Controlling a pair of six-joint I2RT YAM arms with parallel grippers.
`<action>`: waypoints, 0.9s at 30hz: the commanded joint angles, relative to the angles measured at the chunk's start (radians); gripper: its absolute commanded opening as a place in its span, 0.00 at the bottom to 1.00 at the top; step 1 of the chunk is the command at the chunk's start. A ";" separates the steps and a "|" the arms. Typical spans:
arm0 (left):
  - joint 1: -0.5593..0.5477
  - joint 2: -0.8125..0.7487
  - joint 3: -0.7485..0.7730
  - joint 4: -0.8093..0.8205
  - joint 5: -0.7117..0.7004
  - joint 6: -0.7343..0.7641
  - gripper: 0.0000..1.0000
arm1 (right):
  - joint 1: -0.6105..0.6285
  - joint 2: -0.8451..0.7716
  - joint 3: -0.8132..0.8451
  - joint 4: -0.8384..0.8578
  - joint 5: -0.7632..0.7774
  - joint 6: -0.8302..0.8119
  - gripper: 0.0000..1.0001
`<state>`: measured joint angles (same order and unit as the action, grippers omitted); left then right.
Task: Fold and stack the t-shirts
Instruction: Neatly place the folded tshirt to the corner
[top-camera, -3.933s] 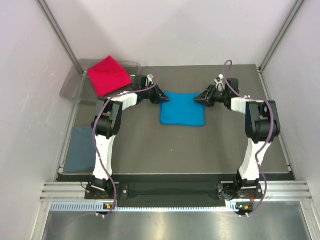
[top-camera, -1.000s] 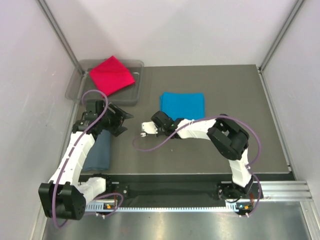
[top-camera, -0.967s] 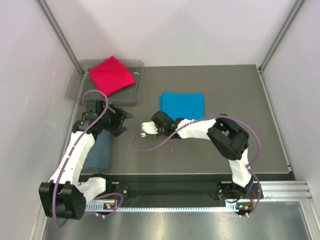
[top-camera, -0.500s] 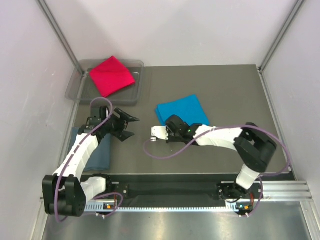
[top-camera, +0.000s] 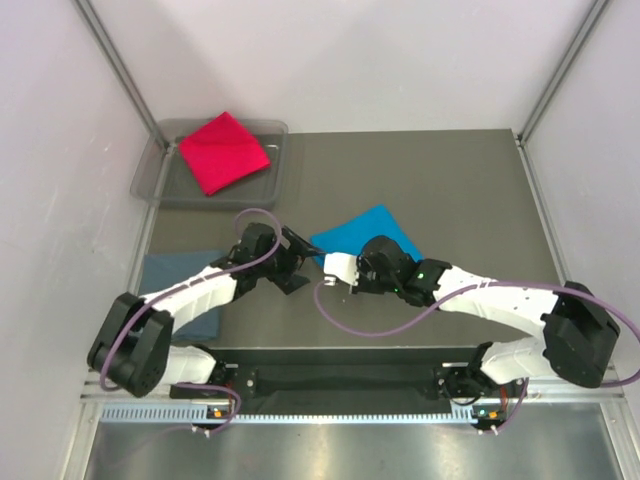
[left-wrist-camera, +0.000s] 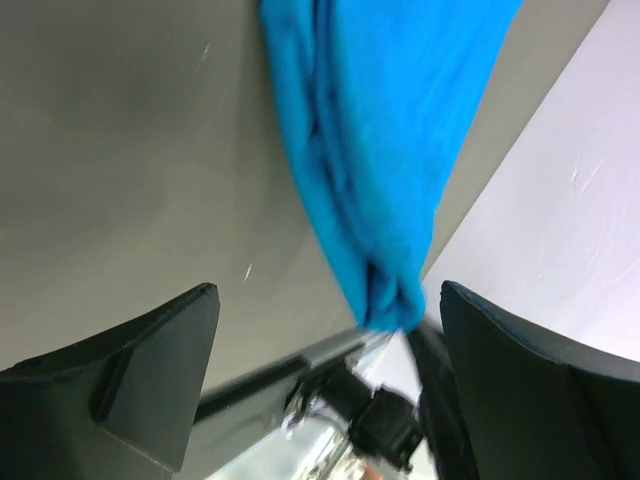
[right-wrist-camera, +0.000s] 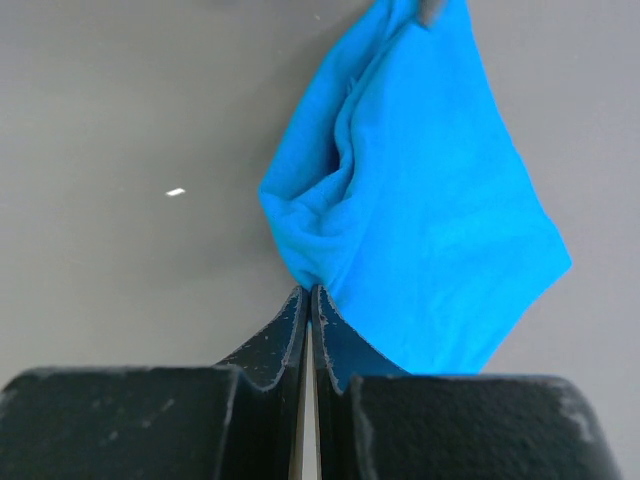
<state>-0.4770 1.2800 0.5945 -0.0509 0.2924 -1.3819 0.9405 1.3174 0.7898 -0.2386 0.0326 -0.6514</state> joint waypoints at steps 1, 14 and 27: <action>-0.012 0.080 -0.004 0.223 -0.119 -0.075 0.96 | 0.011 -0.044 -0.003 0.025 -0.089 0.070 0.00; -0.051 0.303 0.050 0.292 -0.133 -0.151 0.90 | 0.001 -0.078 -0.027 0.058 -0.126 0.090 0.00; -0.051 0.367 0.128 0.284 -0.174 -0.019 0.38 | -0.019 -0.122 -0.044 0.079 -0.161 0.101 0.00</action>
<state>-0.5262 1.6478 0.6903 0.1944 0.1474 -1.4742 0.9314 1.2373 0.7570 -0.2138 -0.0864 -0.5678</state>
